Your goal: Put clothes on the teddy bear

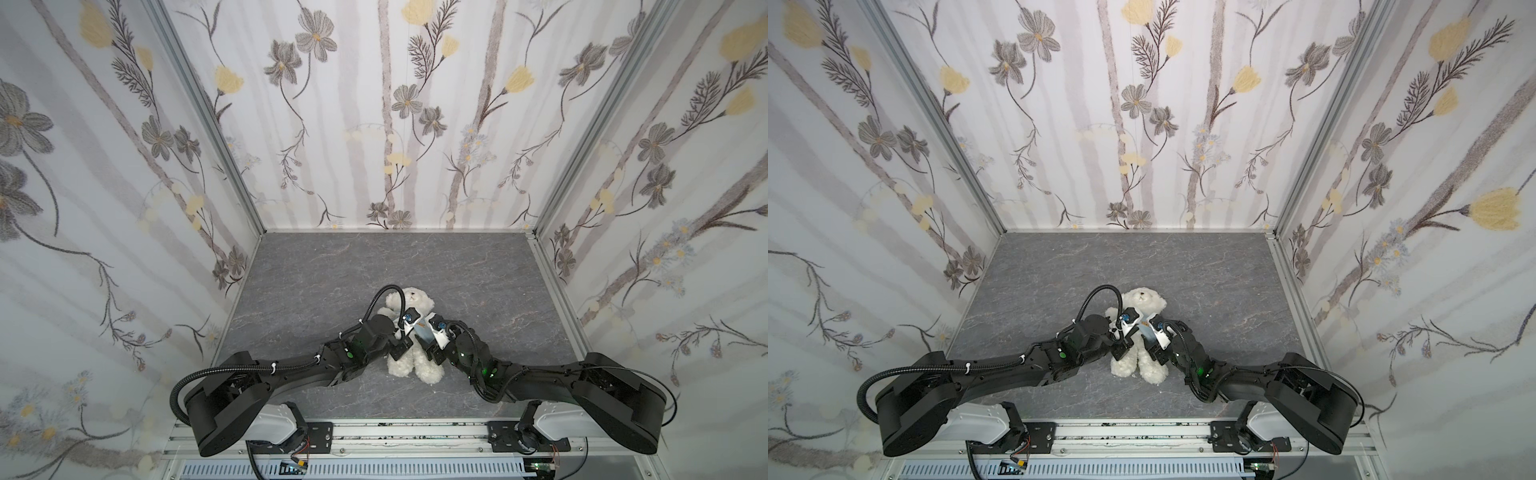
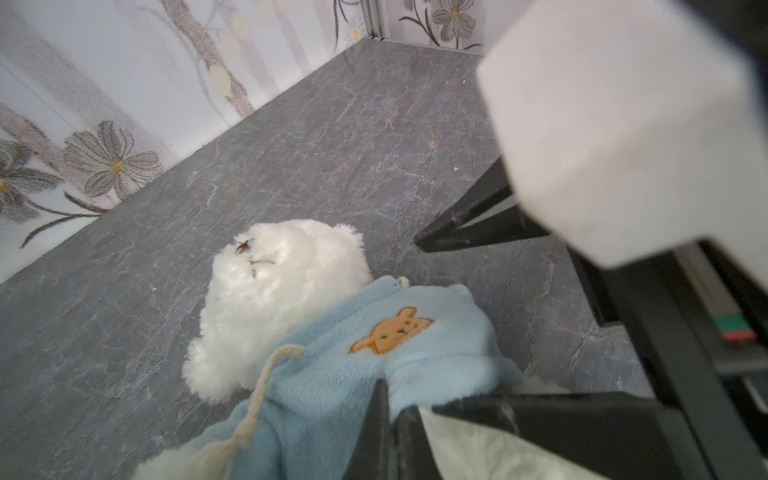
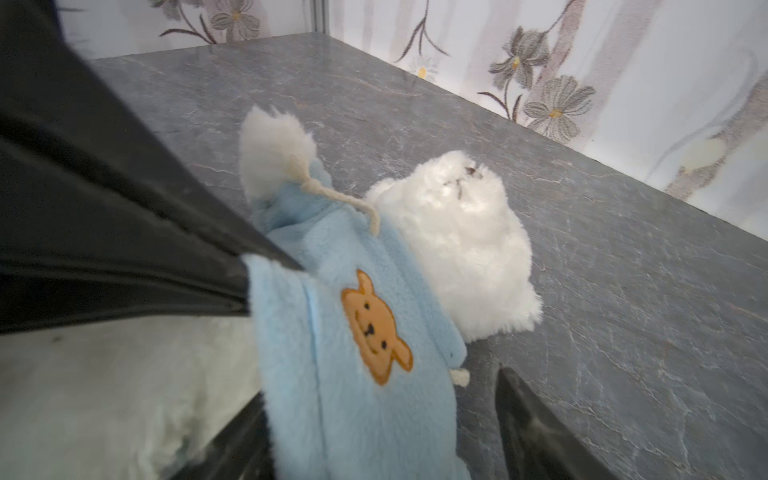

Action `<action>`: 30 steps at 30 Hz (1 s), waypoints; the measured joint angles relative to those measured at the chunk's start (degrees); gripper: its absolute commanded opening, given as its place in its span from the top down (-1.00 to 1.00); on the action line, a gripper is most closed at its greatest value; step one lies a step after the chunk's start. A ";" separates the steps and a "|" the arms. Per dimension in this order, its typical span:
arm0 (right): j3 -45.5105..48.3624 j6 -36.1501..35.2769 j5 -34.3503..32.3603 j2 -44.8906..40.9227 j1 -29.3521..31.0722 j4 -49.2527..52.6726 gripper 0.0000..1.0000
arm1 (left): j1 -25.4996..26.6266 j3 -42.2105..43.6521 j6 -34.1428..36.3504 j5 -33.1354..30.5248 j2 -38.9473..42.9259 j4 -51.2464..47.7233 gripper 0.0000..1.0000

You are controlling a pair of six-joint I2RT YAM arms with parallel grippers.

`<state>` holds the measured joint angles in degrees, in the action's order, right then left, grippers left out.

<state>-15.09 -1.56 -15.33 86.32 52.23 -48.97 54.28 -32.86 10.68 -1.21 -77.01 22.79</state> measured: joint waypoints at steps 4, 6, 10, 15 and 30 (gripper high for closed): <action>3.13 2.78 -3.10 -0.72 0.04 -4.39 0.07 | -0.04 1.40 -0.22 1.49 1.36 -1.11 1.00; 4.31 3.19 -3.17 -1.25 0.26 -6.47 0.28 | -0.07 1.79 -0.15 2.01 1.75 -1.16 1.00; 5.42 3.45 -2.25 -1.60 0.31 -9.62 0.66 | -0.11 2.12 2.10 1.84 1.75 -1.14 1.00; 5.22 4.11 0.02 -1.64 0.31 -11.06 1.00 | -0.11 1.33 4.87 0.63 0.33 -1.16 0.64; 4.59 8.17 2.89 -1.75 0.26 -12.85 1.00 | 1.14 -2.91 8.68 -4.42 -7.19 -1.14 0.08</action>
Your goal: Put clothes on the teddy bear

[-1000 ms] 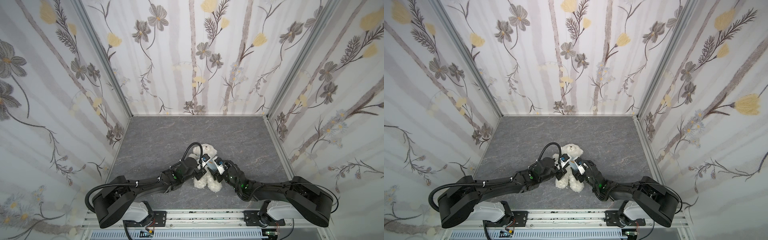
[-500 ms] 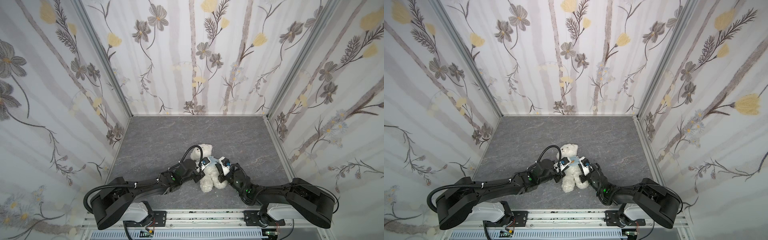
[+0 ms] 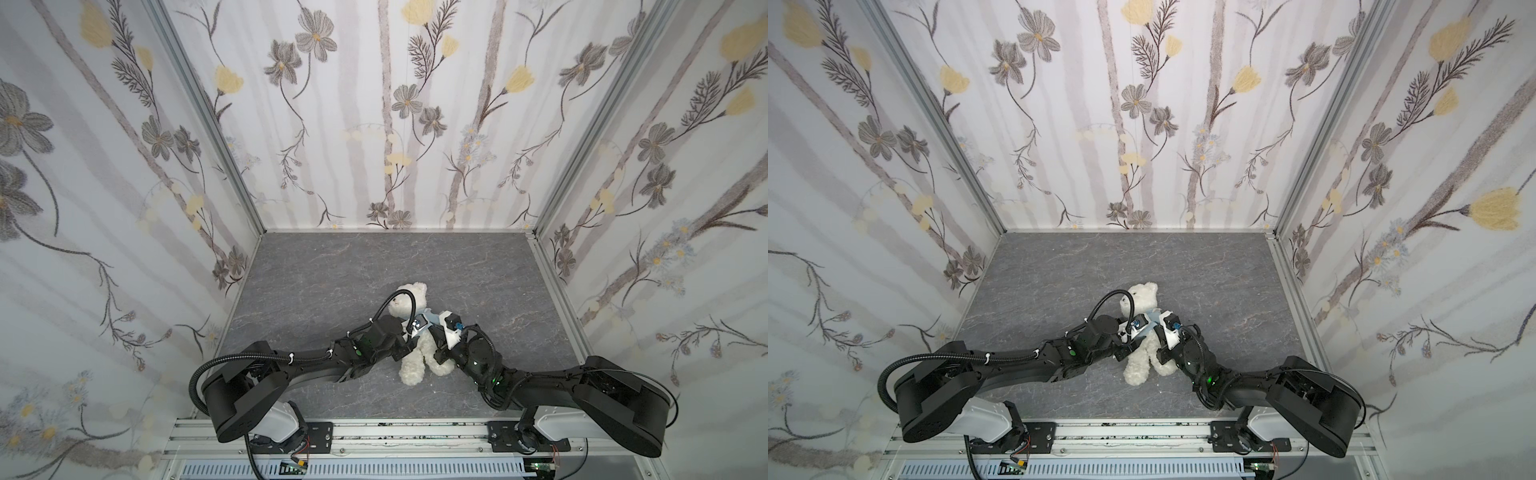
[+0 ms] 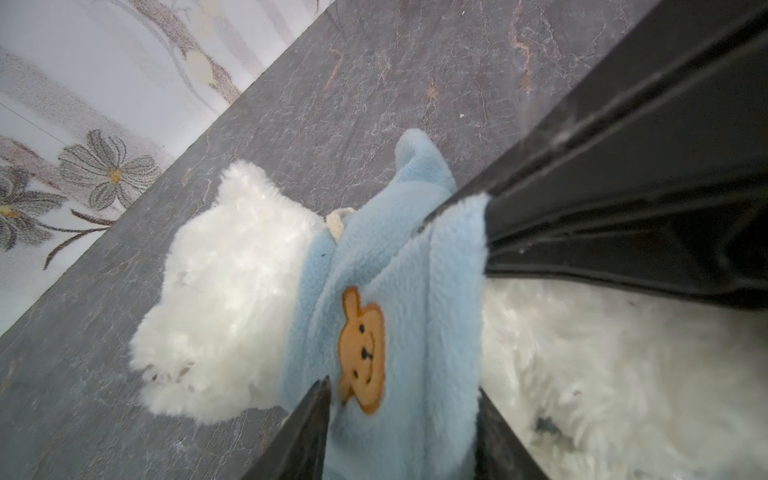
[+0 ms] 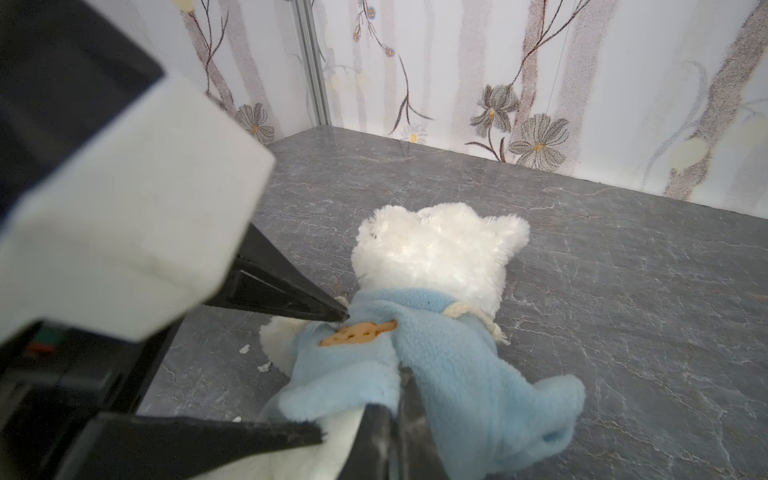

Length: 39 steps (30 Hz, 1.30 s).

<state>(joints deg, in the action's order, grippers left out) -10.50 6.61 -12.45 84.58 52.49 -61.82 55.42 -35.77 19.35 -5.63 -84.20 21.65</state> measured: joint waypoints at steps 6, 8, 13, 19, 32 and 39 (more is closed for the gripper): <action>0.24 -0.20 -0.11 0.42 -0.02 -0.04 1.00 | 0.00 -0.24 -0.24 -1.73 -0.35 0.02 0.64; 0.35 -1.25 -0.37 0.76 -0.02 -0.09 1.00 | 0.00 -0.24 -0.90 -1.79 -0.15 0.02 0.82; 0.59 -3.82 -1.44 1.03 -0.24 -0.04 0.99 | 0.02 -0.24 -2.80 -1.75 0.52 0.02 1.00; 0.55 -5.79 -2.64 1.60 -0.35 0.39 0.49 | -0.04 -0.11 -6.21 0.59 2.36 0.07 1.00; -3.91 -7.15 -4.66 5.53 -0.28 1.62 0.26 | 0.00 -0.48 -9.14 9.14 3.17 0.24 1.00; -6.36 -1.70 -6.64 11.15 -2.62 6.64 0.25 | 0.13 2.73 -6.40 11.56 5.25 0.92 1.00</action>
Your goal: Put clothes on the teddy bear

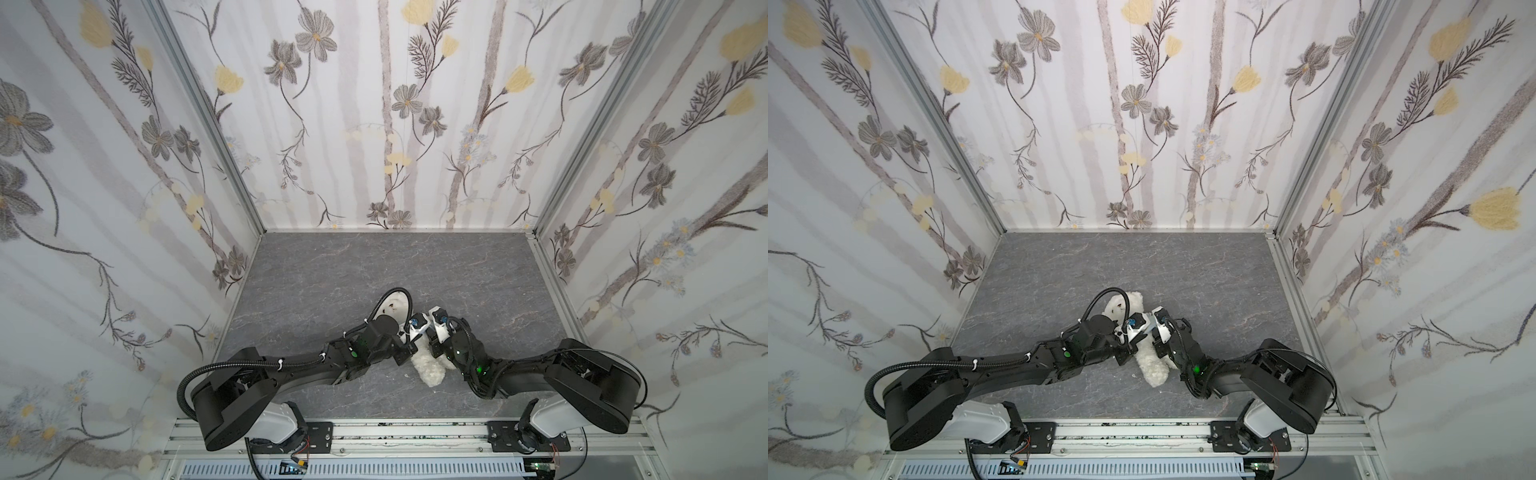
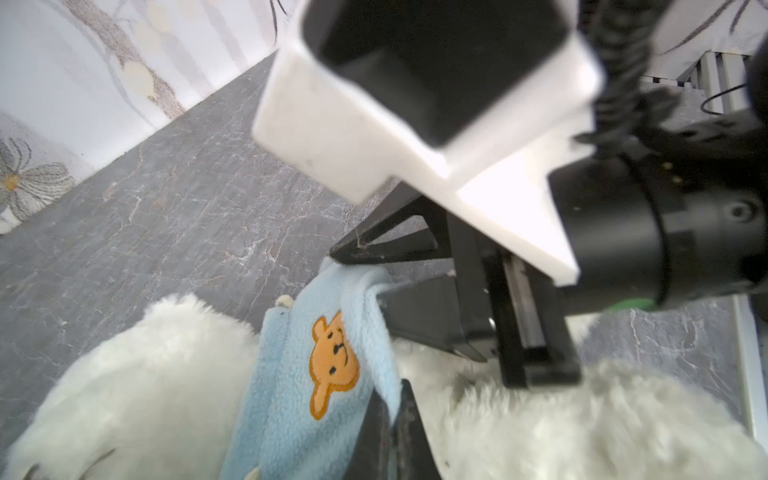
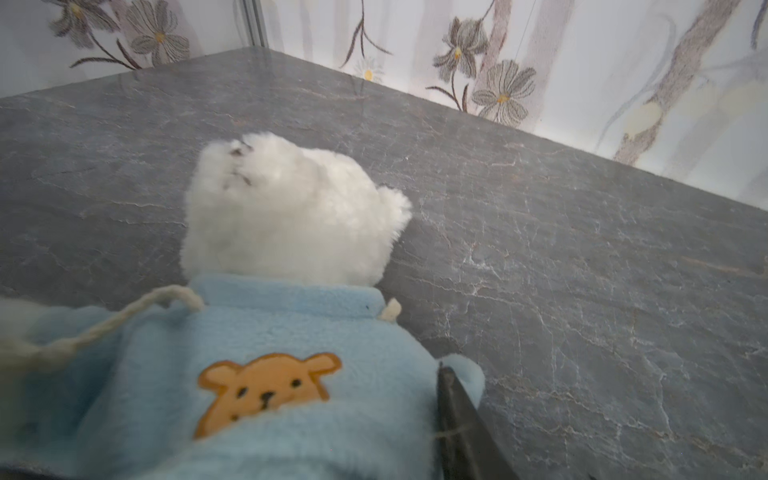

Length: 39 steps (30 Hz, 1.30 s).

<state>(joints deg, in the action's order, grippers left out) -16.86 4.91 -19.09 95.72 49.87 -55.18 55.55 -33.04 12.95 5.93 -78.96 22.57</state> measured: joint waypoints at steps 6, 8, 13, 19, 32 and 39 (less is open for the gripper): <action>1.66 10.73 3.89 0.17 -1.99 0.70 0.13 | 1.84 5.11 3.85 -0.46 1.05 3.13 1.00; 1.88 13.97 5.68 0.04 -2.43 0.52 0.10 | 2.21 6.36 4.98 -1.11 1.03 3.72 1.00; 3.21 23.02 10.08 -0.22 -6.27 -1.25 0.09 | 2.99 8.55 5.53 -2.19 1.60 5.42 1.00; 3.85 31.69 10.10 0.09 -8.61 -6.73 0.22 | 3.50 10.64 6.14 -0.76 2.34 2.75 1.00; 5.29 27.32 14.27 1.81 -6.45 -12.94 0.44 | 3.48 4.46 3.23 -9.51 4.09 5.46 -0.24; 5.16 26.10 15.76 1.81 -6.21 -14.01 0.45 | 3.50 -2.60 9.31 -16.09 -6.29 5.11 -0.39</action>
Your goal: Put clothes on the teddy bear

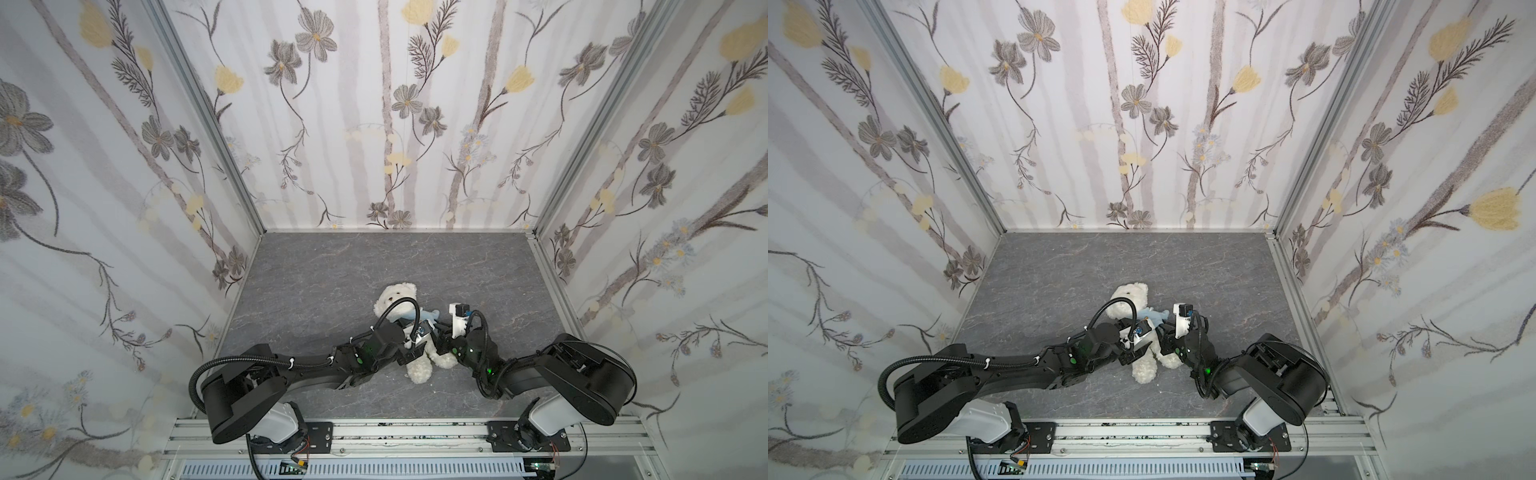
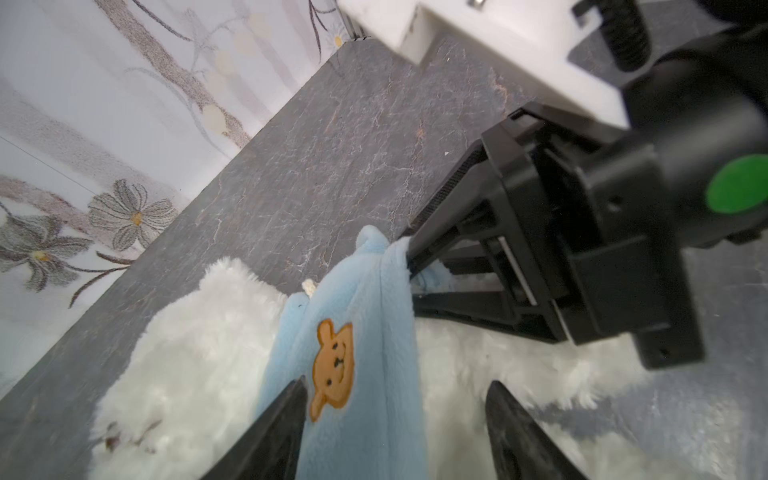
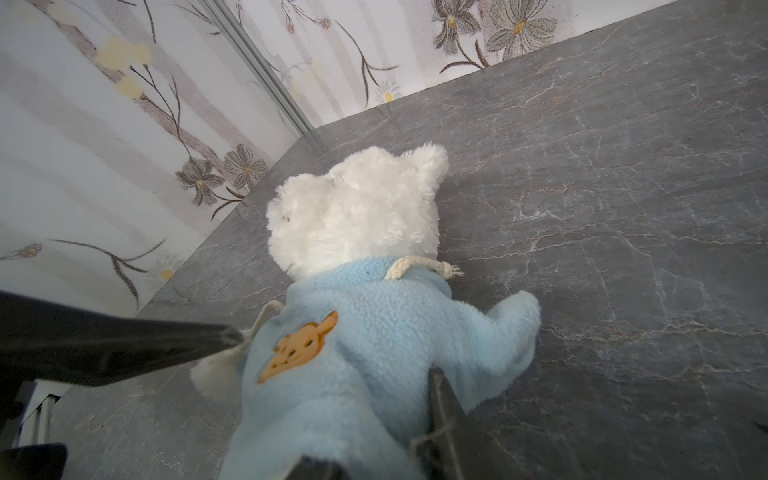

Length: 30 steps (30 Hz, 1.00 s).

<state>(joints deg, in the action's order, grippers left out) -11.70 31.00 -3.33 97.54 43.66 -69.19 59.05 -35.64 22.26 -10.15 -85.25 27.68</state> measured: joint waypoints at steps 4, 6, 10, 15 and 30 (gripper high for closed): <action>0.02 0.00 0.22 0.00 0.00 0.02 0.46 | 0.04 -2.95 2.86 -4.35 -4.57 0.17 -0.39; 0.02 0.00 0.28 0.00 0.00 0.02 0.46 | 0.04 -3.48 4.28 -5.86 -6.45 0.17 -0.34; 0.00 -0.31 0.37 -0.02 0.07 0.09 0.47 | 0.15 -3.89 6.14 -8.28 -8.20 0.55 -0.12; -0.09 -1.66 -0.04 0.00 0.22 0.11 0.47 | 0.02 -3.80 6.16 -9.86 -7.85 0.57 0.20; -1.38 -5.22 -1.75 0.13 1.22 2.27 0.49 | -2.36 -4.00 4.79 -10.67 -8.76 0.90 0.31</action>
<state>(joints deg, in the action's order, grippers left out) -13.08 25.78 -5.08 97.67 44.88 -66.92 56.69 -39.64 27.05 -20.82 -94.02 28.58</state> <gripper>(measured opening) 0.255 0.309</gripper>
